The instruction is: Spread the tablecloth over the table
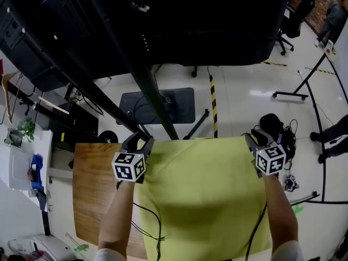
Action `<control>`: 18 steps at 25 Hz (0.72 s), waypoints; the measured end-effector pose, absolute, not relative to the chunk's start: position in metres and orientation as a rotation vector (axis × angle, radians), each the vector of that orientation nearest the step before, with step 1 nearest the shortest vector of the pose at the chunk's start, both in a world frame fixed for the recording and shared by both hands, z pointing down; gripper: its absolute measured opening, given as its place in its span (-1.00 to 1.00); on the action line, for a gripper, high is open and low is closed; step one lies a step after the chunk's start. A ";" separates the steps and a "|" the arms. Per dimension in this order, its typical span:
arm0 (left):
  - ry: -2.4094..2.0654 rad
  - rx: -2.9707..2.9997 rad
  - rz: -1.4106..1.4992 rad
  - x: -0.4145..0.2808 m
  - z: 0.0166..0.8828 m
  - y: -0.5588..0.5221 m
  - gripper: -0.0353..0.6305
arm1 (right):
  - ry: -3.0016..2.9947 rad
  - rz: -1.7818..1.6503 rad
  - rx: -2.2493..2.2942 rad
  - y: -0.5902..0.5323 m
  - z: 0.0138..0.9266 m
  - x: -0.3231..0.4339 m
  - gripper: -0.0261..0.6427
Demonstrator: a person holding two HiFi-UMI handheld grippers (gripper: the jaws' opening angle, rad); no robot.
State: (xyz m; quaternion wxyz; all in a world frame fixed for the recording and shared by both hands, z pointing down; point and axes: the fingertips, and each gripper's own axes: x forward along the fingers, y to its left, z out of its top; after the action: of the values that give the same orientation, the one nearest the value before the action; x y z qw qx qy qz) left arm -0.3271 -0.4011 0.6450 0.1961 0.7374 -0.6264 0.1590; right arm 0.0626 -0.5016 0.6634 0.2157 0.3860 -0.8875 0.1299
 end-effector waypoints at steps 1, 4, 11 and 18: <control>-1.755 2.091 0.460 -0.320 0.639 -0.391 -0.30 | -2.475 0.330 1.074 -0.488 0.656 0.067 -0.67; -1.805 2.130 0.473 -0.304 0.622 -0.355 -0.51 | -2.526 0.313 1.077 -0.445 0.639 0.078 -0.90; -1.868 2.128 0.427 -0.273 0.591 -0.266 -0.88 | -2.616 0.304 1.164 -0.352 0.589 0.097 -0.90; -1.955 2.139 0.250 -0.260 0.503 -0.190 -0.88 | -2.631 0.198 1.311 -0.269 0.509 0.127 -0.90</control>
State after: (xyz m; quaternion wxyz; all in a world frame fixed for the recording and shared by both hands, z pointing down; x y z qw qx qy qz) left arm -0.2603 -0.1900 0.5028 0.1164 0.7305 -0.6675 0.0852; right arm 0.1270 -0.2692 0.5086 0.0974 0.4428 -0.8888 0.0668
